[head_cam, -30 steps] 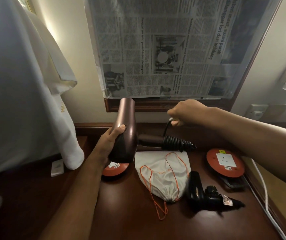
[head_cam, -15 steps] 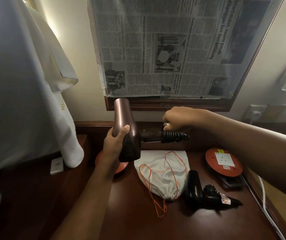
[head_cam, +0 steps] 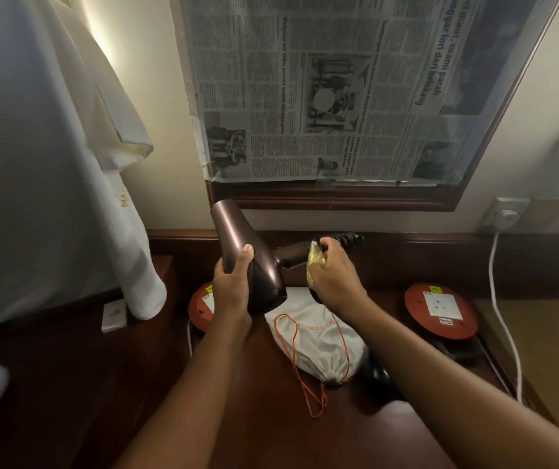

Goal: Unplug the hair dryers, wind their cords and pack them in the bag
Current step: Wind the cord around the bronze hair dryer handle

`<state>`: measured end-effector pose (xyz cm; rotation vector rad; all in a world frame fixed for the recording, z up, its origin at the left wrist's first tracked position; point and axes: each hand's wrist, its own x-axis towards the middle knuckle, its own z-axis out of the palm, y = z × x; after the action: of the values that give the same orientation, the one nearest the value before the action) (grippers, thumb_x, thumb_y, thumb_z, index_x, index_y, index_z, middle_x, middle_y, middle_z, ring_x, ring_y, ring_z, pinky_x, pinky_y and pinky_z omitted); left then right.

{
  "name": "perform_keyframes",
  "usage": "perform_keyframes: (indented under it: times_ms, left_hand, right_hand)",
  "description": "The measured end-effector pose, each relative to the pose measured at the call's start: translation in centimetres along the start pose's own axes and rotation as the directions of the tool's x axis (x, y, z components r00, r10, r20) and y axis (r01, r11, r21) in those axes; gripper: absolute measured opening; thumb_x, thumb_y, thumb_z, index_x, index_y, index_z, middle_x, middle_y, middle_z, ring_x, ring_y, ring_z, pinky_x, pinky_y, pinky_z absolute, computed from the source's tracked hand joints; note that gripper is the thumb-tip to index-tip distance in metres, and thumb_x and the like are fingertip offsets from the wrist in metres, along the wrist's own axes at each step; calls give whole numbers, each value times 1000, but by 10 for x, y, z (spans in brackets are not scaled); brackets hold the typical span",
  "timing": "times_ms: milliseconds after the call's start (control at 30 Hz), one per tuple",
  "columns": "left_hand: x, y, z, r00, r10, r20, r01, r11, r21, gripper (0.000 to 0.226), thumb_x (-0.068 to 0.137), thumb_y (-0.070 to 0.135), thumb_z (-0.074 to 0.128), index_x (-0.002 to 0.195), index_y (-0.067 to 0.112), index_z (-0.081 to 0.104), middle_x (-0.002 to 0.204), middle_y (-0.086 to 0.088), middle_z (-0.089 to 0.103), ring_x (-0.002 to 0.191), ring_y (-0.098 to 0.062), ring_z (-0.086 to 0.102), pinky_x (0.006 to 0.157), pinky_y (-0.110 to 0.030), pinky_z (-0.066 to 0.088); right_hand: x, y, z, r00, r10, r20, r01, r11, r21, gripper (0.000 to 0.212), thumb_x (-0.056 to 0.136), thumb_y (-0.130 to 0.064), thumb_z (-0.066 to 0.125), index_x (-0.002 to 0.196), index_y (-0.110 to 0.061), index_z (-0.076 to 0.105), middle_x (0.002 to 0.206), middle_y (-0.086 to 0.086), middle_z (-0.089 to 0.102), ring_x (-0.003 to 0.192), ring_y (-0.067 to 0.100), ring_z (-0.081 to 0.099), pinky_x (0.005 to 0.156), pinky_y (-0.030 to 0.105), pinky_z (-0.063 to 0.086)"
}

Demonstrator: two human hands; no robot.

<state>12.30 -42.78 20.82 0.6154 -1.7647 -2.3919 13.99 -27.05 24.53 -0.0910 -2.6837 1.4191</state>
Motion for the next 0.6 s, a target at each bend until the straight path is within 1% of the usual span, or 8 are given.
perform_keyframes:
  times_ms: [67, 100, 167, 267, 367, 433, 500, 600]
  left_hand:
    - [1, -8, -5, 998, -62, -10, 61, 998, -34, 57, 82, 45, 67, 131, 25, 47, 113, -2, 58, 106, -26, 56, 95, -47, 48]
    - [2, -13, -8, 997, -81, -16, 80, 995, -57, 51, 82, 44, 67, 126, 26, 49, 110, -2, 59, 103, -26, 58, 94, -46, 49]
    - [4, -21, -16, 993, -119, -21, 116, 988, -104, 49, 77, 45, 71, 116, 23, 53, 110, -5, 62, 101, -26, 61, 93, -45, 50]
    - [9, -34, -29, 987, -162, -23, 158, 980, -123, 68, 52, 56, 79, 108, 20, 63, 112, -10, 68, 104, -30, 64, 97, -50, 49]
    - [14, -47, -44, 982, -183, -42, 176, 974, -142, 74, 48, 54, 83, 110, 18, 66, 110, -12, 70, 101, -32, 67, 95, -52, 50]
    - [20, -55, -53, 980, -195, -45, 187, 973, -134, 80, 47, 56, 86, 115, 20, 64, 111, -11, 70, 99, -32, 68, 91, -53, 52]
    - [25, -62, -63, 977, -206, -56, 199, 974, -109, 87, 45, 59, 87, 120, 23, 62, 113, -11, 69, 99, -32, 69, 87, -54, 54]
    - [26, -68, -73, 971, -239, -28, 234, 966, -111, 88, 47, 56, 87, 123, 20, 60, 116, -14, 68, 101, -34, 68, 87, -55, 54]
  right_hand:
    - [-8, 10, 7, 999, 31, -35, -26, 991, 134, 46, 94, -13, 51, 137, -11, 34, 107, -1, 50, 78, 6, 54, 63, 14, 44]
    - [-11, 15, 11, 998, 37, -43, -29, 986, 166, 43, 93, -12, 54, 132, -11, 36, 106, -2, 48, 75, 5, 52, 61, 13, 44]
    - [-16, 27, 19, 997, 47, -66, -33, 979, 201, 34, 90, -12, 59, 120, -12, 41, 102, -2, 49, 77, 3, 50, 62, 12, 44]
    - [-23, 43, 33, 996, 38, -85, -16, 968, 252, 20, 90, -10, 60, 104, -14, 47, 87, -9, 51, 76, 3, 50, 60, 5, 42]
    - [-30, 54, 46, 996, 54, -75, -30, 956, 291, 18, 90, -2, 56, 101, -14, 49, 88, -7, 53, 79, 7, 52, 61, 7, 45]
    - [-34, 62, 55, 996, 73, -51, -54, 951, 306, 18, 90, -1, 55, 101, -15, 51, 96, 0, 55, 86, 11, 56, 68, 15, 52]
    - [-35, 71, 63, 996, 58, -64, -41, 968, 247, 20, 88, -3, 57, 100, -17, 54, 106, 3, 54, 98, 16, 53, 86, 31, 51]
    - [-40, 82, 72, 995, 55, -81, -43, 988, 146, 21, 86, -7, 60, 99, -23, 56, 110, 2, 47, 103, 14, 45, 91, 30, 41]
